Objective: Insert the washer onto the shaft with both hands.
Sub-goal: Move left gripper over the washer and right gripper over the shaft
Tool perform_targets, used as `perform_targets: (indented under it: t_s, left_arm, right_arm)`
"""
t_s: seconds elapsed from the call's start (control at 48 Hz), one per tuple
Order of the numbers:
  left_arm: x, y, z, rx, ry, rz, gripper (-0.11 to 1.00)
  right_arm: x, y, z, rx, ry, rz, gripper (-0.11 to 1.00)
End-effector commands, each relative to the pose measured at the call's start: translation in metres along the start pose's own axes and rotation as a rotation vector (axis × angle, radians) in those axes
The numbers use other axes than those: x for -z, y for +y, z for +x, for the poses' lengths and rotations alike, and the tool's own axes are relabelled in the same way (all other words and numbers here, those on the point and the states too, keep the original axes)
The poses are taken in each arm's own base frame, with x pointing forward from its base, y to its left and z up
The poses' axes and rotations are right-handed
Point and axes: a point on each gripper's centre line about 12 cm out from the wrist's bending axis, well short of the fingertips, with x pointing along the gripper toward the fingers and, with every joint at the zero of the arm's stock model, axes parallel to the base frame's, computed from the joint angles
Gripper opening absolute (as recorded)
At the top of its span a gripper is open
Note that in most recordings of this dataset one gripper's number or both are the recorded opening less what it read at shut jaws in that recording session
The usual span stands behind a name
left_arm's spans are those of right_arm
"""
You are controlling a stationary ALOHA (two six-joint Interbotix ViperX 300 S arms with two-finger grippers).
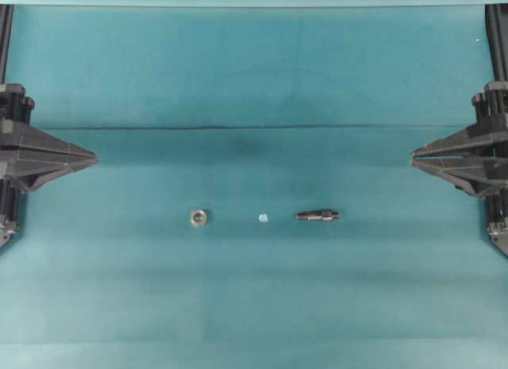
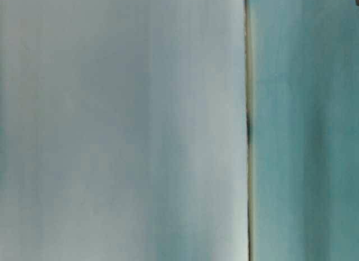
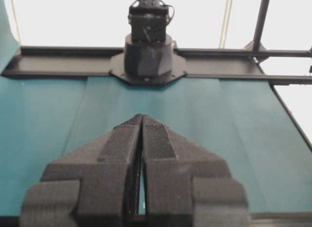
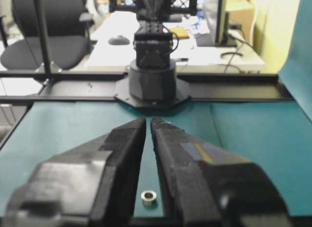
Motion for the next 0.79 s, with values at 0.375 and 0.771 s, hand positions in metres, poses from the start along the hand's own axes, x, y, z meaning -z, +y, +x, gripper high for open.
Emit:
perform_targets:
  t_s: [0.375, 0.771]
  left_arm:
    - [0.012, -0.011, 0.056, 0.033, 0.206, -0.104, 0.02]
    - [0.043, -0.011, 0.093, 0.01, 0.526, -0.089, 0.02]
  right_arm:
    - [0.01, 0.001, 0.007, 0.017, 0.221, 0.183, -0.1]
    - [0.035, 0.003, 0.047, 0.045, 0.654, 0.178, -0.1]
